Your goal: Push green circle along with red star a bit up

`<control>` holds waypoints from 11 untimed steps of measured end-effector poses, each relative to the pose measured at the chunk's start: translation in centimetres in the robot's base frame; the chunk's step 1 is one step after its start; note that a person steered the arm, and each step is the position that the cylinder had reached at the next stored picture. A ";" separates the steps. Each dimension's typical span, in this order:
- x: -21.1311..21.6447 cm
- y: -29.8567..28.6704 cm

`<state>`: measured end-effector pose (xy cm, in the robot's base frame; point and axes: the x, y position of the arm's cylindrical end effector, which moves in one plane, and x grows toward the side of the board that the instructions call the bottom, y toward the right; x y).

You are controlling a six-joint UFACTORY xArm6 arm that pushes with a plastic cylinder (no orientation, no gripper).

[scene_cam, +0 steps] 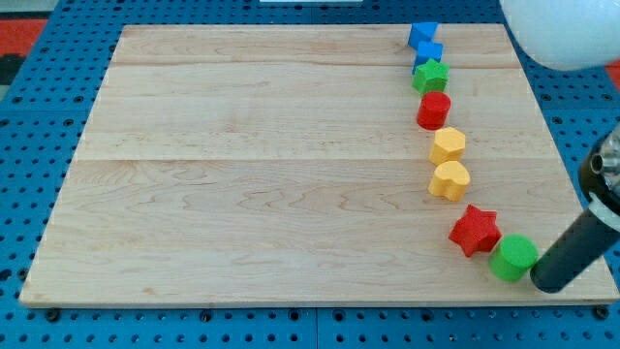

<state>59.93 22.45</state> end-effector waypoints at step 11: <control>-1.6 2.4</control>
